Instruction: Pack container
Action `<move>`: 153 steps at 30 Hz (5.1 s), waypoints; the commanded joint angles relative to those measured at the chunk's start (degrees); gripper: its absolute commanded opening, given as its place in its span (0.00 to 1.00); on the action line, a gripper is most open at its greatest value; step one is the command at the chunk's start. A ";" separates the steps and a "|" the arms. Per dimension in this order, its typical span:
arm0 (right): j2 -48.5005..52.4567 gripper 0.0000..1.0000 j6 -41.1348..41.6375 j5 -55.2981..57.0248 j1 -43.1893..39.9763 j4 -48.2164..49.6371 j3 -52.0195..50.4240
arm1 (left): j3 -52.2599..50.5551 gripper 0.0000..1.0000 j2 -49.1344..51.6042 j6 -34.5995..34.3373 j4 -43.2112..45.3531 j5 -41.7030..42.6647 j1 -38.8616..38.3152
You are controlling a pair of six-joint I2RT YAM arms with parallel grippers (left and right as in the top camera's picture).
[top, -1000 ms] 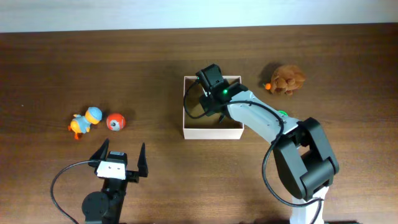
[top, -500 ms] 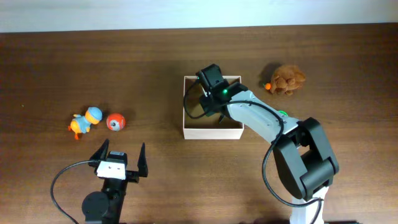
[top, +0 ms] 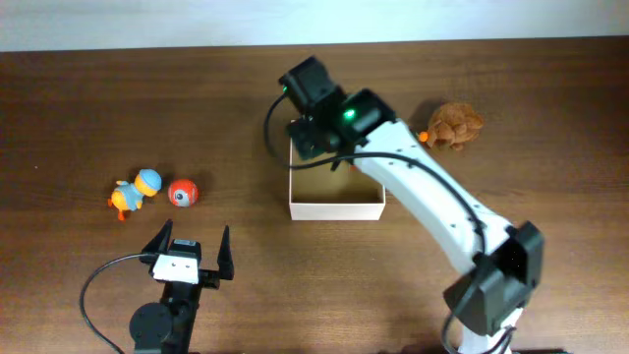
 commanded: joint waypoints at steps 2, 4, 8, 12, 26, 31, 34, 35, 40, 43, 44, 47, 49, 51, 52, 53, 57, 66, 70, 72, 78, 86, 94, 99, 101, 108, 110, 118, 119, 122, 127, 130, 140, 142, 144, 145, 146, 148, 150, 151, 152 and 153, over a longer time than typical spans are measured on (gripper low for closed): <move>-4.28 0.86 5.20 16.24 -4.57 -3.23 3.15 | -0.11 0.99 -0.50 1.11 -0.31 0.02 0.33; -4.42 0.86 5.31 16.68 -7.21 -4.79 3.17 | -0.11 0.99 -0.50 1.11 -0.31 0.02 0.33; -3.69 0.82 7.80 13.46 -14.12 -5.90 3.08 | -0.11 0.99 -0.50 1.11 -0.31 0.02 0.33; -2.78 0.78 13.09 7.32 -21.27 -5.14 3.04 | -0.11 0.99 -0.50 1.11 -0.31 0.02 0.33; 3.45 0.78 9.86 -4.15 -34.25 -4.04 3.02 | -0.11 0.99 -0.50 1.11 -0.31 0.02 0.33; 7.74 0.73 9.94 -4.42 -34.53 -5.66 2.80 | -0.11 0.99 -0.50 1.11 -0.31 0.02 0.33; 10.43 0.69 10.32 -5.44 -34.53 -6.80 2.78 | -0.11 0.99 -0.50 1.11 -0.31 0.02 0.33; 10.91 0.67 10.62 -5.44 -34.58 -7.06 2.78 | -0.11 0.99 -0.50 1.11 -0.31 0.02 0.33; 11.74 0.61 13.38 -5.51 -35.30 -7.15 2.36 | -0.11 0.99 -0.50 1.11 -0.31 0.02 0.33; 11.74 0.61 14.25 -6.25 -36.13 -6.86 1.79 | -0.11 0.99 -0.50 1.11 -0.31 0.02 0.33; 11.74 0.61 14.25 -6.84 -36.50 -6.40 1.33 | -0.11 0.99 -0.50 1.11 -0.31 0.02 0.33; 11.74 0.59 16.11 -7.43 -37.27 -5.62 0.31 | -0.11 0.99 -0.50 1.11 -0.31 0.02 0.33; 11.74 0.56 17.27 -8.85 -37.77 -4.31 -0.90 | -0.11 0.99 -0.50 1.11 -0.31 0.02 0.33; 11.74 0.55 19.39 -10.82 -38.07 -2.95 -2.23 | -0.11 0.99 -0.50 1.11 -0.31 0.02 0.33; 11.74 0.55 20.24 -11.61 -38.12 -1.95 -2.99 | -0.11 0.99 -0.50 1.14 -0.31 0.02 0.33; 11.74 0.54 21.18 -12.33 -38.12 -1.03 -3.65 | -0.11 0.99 -0.50 1.11 -0.31 0.02 0.33; 11.76 0.52 21.88 -14.84 -38.10 2.10 -5.46 | -0.11 0.99 -0.50 1.11 -0.31 0.02 0.33; 11.76 0.43 22.58 -14.19 -38.38 3.58 -5.51 | -0.11 0.99 -0.50 1.11 -0.31 0.02 0.33; 11.76 0.41 22.62 -14.19 -38.38 4.13 -5.51 | -0.11 0.99 -0.50 1.11 -0.31 0.02 0.33; 11.76 0.40 23.06 -14.19 -38.38 4.59 -5.51 | -0.11 0.99 -0.50 1.11 -0.31 0.02 0.33; 11.76 0.36 23.82 -13.90 -38.42 5.44 -5.51 | -0.11 0.99 -0.50 1.11 -0.31 0.02 0.33; 11.78 0.22 24.06 -12.68 -38.49 5.40 -5.57 | -0.11 0.99 -0.50 1.11 -0.31 0.02 0.33; 12.33 0.04 24.04 -12.68 -38.69 5.20 -5.62 | -0.11 0.99 -0.50 1.11 -0.31 0.02 0.33; 12.44 0.04 22.40 -12.70 -38.69 5.42 -5.60 | -0.11 0.99 -0.50 1.11 -0.31 0.02 0.33; 12.33 0.04 20.94 -12.68 -38.69 5.51 -5.46 | -0.11 0.99 -0.50 1.11 -0.31 0.02 0.33; 9.27 0.04 15.65 -12.66 -38.69 5.57 -5.42 | -0.11 0.99 -0.50 1.11 -0.31 0.02 0.33; 8.11 0.04 14.84 -12.68 -38.69 5.51 -5.42 | -0.11 0.99 -0.50 1.11 -0.31 0.02 0.33; 5.11 0.04 13.07 -12.66 -38.64 4.66 -5.42 | -0.11 0.99 -0.50 1.11 -0.31 0.02 0.33; 4.94 0.04 12.07 -12.72 -38.64 4.50 -5.42 | -0.11 0.99 -0.50 1.11 -0.31 0.02 0.33; 4.87 0.04 10.43 -12.37 -38.64 3.82 -5.42 | -0.11 0.99 -0.50 1.11 -0.31 0.02 0.33; 4.90 0.04 15.47 -8.68 -38.71 2.29 -5.44 | -0.11 0.99 -0.50 1.11 -0.31 0.02 0.33; 4.94 0.08 19.98 -8.15 -38.71 1.90 -5.44 | -0.11 0.99 -0.50 1.11 -0.31 0.02 0.33; 6.88 0.42 24.11 -8.57 -38.69 2.56 -5.49 | -0.11 0.99 -0.50 1.11 -0.31 0.02 0.33; 7.72 0.42 24.57 -8.59 -38.71 2.58 -5.49 | -0.11 0.99 -0.50 1.11 -0.31 0.02 0.33; 8.50 0.42 25.44 -8.79 -38.69 2.62 -5.49 | -0.11 0.99 -0.50 1.11 -0.31 0.02 0.33; 8.87 0.41 25.59 -9.35 -38.71 2.82 -5.49 | -0.11 0.99 -0.50 1.11 -0.31 0.02 0.33; 9.53 0.41 25.62 -9.75 -38.71 3.08 -5.49 | -0.11 0.99 -0.50 1.11 -0.31 0.02 0.33; 10.19 0.41 25.81 -10.32 -38.73 3.37 -5.51 | -0.11 0.99 -0.50 1.11 -0.31 0.02 0.33; 10.80 0.41 26.47 -10.45 -38.75 3.45 -5.55 | -0.11 0.99 -0.50 1.11 -0.31 0.02 0.33; 11.15 0.40 26.47 -10.56 -38.75 3.65 -5.55 | -0.11 0.99 -0.50 1.11 -0.31 0.02 0.33; 11.37 0.40 26.45 -10.56 -38.75 3.80 -5.55 | -0.11 0.99 -0.50 1.11 -0.31 0.02 0.33; 11.52 0.37 26.45 -10.54 -38.75 3.87 -5.55 | -0.11 0.99 -0.50 1.11 -0.31 0.02 0.33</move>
